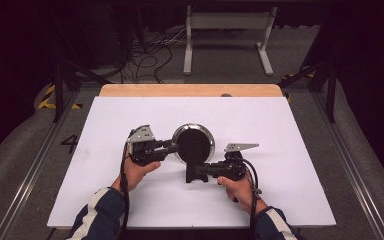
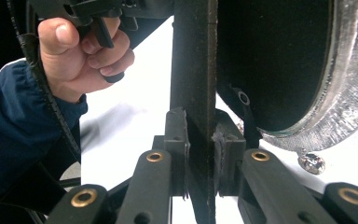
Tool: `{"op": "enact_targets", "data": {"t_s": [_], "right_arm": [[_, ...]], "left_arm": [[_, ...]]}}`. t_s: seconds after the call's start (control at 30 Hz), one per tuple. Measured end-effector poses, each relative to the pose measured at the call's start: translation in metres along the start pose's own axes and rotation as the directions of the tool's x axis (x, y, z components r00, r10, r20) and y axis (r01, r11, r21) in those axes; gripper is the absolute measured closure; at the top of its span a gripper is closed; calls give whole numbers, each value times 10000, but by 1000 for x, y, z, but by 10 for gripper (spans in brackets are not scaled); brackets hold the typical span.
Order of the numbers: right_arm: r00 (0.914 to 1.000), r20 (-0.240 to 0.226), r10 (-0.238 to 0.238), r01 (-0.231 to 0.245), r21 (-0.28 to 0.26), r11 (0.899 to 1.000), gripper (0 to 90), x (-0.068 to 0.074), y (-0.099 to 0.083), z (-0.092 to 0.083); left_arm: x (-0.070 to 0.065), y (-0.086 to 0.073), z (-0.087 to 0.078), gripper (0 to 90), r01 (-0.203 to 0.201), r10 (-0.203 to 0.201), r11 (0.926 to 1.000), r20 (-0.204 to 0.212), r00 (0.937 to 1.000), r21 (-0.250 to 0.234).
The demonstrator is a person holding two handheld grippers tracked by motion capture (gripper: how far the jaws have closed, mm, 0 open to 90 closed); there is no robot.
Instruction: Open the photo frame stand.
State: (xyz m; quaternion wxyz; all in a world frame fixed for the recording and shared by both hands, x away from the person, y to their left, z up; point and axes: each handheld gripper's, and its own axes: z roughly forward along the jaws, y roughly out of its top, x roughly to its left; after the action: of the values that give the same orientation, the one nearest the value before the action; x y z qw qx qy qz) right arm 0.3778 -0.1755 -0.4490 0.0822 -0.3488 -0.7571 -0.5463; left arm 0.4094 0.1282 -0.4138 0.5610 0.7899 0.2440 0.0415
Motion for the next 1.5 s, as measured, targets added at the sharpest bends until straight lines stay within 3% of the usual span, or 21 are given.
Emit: {"op": "enact_targets", "data": {"t_s": [0.17,0.33,0.4,0.57,0.67,0.8,0.93,0.97,1.07,1.1,1.37,1.5], "right_arm": [[10000,47,22,-22,-13,10000,790,-2,-1,0],[10000,65,2,-2,-27,10000,790,-2,-1,-1],[9998,146,-157,157,17,9999,787,-1,-1,-1],[9994,170,-293,292,64,9996,783,0,0,-1],[9994,182,-287,284,150,9995,779,-1,0,-2],[9991,198,-375,371,201,9991,776,0,0,-2],[9991,241,-348,345,135,9993,771,1,1,-2],[9993,220,-309,306,106,9995,768,0,1,-2],[9996,197,-208,207,13,9998,758,-1,1,-3],[9997,184,-174,173,7,9998,756,-1,2,-4],[9994,268,-203,208,-190,9996,739,2,6,-7],[9993,364,-23,18,121,9999,724,0,4,-6]], "left_arm": [[4,0,3,639,232,-225,9997,543,9983,-123],[9,-2,4,629,399,-379,9990,955,9947,-187],[10,-2,3,617,473,-448,9987,1294,9906,-162],[10,-1,1,623,209,-204,9998,1293,9914,-28],[8,-2,2,641,263,-262,9997,1380,9901,9],[7,-2,1,762,-46,46,10000,739,9973,-14],[2,1,1,773,-304,303,9995,313,9990,4],[-2,2,1,773,-534,533,9986,64,9986,58],[-9,6,1,776,-1066,1073,9941,-463,9931,187],[-10,8,1,776,-1320,1332,9910,-676,9888,217],[-21,12,0,777,-2242,2257,9742,-1339,9649,267],[-20,4,1,785,-2313,2328,9725,-1250,9645,264]]}}
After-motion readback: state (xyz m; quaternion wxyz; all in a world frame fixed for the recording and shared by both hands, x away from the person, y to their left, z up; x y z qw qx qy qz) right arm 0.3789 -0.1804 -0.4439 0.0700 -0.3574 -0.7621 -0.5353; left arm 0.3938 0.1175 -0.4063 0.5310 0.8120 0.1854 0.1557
